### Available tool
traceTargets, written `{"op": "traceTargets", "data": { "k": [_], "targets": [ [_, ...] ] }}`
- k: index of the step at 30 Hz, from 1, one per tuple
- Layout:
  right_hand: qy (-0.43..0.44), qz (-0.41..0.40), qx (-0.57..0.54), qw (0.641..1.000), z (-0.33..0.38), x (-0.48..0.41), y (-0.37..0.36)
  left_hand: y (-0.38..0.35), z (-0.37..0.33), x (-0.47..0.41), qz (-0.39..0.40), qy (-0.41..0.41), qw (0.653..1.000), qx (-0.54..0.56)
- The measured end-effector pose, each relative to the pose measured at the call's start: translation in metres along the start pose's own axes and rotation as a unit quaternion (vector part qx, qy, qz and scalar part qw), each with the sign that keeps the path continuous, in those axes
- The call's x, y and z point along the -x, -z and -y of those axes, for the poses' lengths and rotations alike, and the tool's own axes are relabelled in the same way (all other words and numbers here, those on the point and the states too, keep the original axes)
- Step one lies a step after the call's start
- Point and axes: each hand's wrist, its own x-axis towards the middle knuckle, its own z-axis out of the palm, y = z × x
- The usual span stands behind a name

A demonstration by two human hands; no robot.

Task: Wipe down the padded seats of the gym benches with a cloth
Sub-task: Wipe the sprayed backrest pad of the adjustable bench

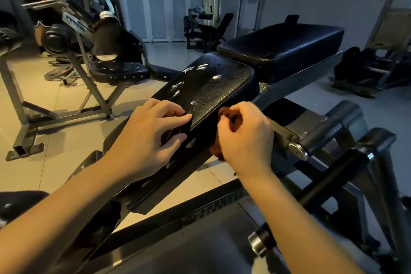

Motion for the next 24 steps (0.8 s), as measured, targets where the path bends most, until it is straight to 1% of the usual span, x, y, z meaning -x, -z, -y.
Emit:
{"op": "traceTargets", "data": {
  "k": [1,2,3,4,7,8,9,11,12,13,14,17,18,19,22,23,24],
  "targets": [
    [-0.019,-0.037,-0.007,0.999,-0.006,-0.015,0.008,0.000,0.000,0.000,0.000,-0.001,1.000,-0.004],
    [-0.028,-0.056,-0.016,0.998,-0.009,-0.024,0.013,0.000,0.000,0.000,0.002,-0.001,1.000,-0.008],
    [-0.023,-0.058,-0.013,0.998,-0.009,-0.022,0.011,0.000,0.000,0.000,0.008,0.000,1.000,-0.009],
    [-0.007,-0.036,-0.001,0.999,-0.006,-0.011,0.006,0.000,0.001,0.000,0.013,0.002,1.000,-0.009],
    [0.076,0.083,0.044,0.993,0.007,0.032,-0.008,0.002,0.001,0.000,0.023,0.005,1.000,-0.006],
    [0.068,0.089,0.036,0.993,0.004,0.027,-0.004,0.002,0.001,0.000,0.021,0.002,1.000,-0.006],
    [0.026,0.068,0.020,0.997,-0.003,0.011,0.002,0.002,0.001,-0.001,0.017,0.001,1.000,-0.006],
    [-0.061,-0.003,0.007,0.998,-0.016,-0.027,0.021,0.001,0.000,-0.001,0.009,0.004,1.000,-0.005],
    [-0.078,-0.029,0.002,0.997,-0.019,-0.037,0.027,0.001,0.000,-0.001,0.005,0.006,1.000,-0.003],
    [-0.074,-0.035,-0.002,0.997,-0.019,-0.037,0.026,0.000,0.000,-0.001,0.004,0.006,1.000,0.000],
    [-0.055,-0.017,-0.009,0.998,-0.015,-0.026,0.019,-0.001,0.000,-0.001,0.003,0.006,1.000,0.006],
    [0.044,0.113,0.021,0.992,0.007,0.032,-0.008,-0.001,0.003,0.000,0.009,0.014,0.999,0.034],
    [0.061,0.121,0.026,0.990,0.006,0.035,-0.010,-0.001,0.003,0.000,0.013,0.014,0.999,0.037],
    [0.046,0.102,0.017,0.994,0.001,0.025,-0.007,0.000,0.004,0.000,0.016,0.015,0.999,0.036],
    [-0.058,-0.018,-0.028,0.998,-0.015,-0.025,0.017,0.001,0.005,-0.001,0.013,0.012,1.000,0.023],
    [-0.070,-0.044,-0.035,0.996,-0.017,-0.032,0.020,0.000,0.004,-0.001,0.013,0.013,1.000,0.024],
    [-0.063,-0.055,-0.027,0.996,-0.016,-0.029,0.018,-0.001,0.004,0.000,0.014,0.016,0.999,0.029]
  ]
}}
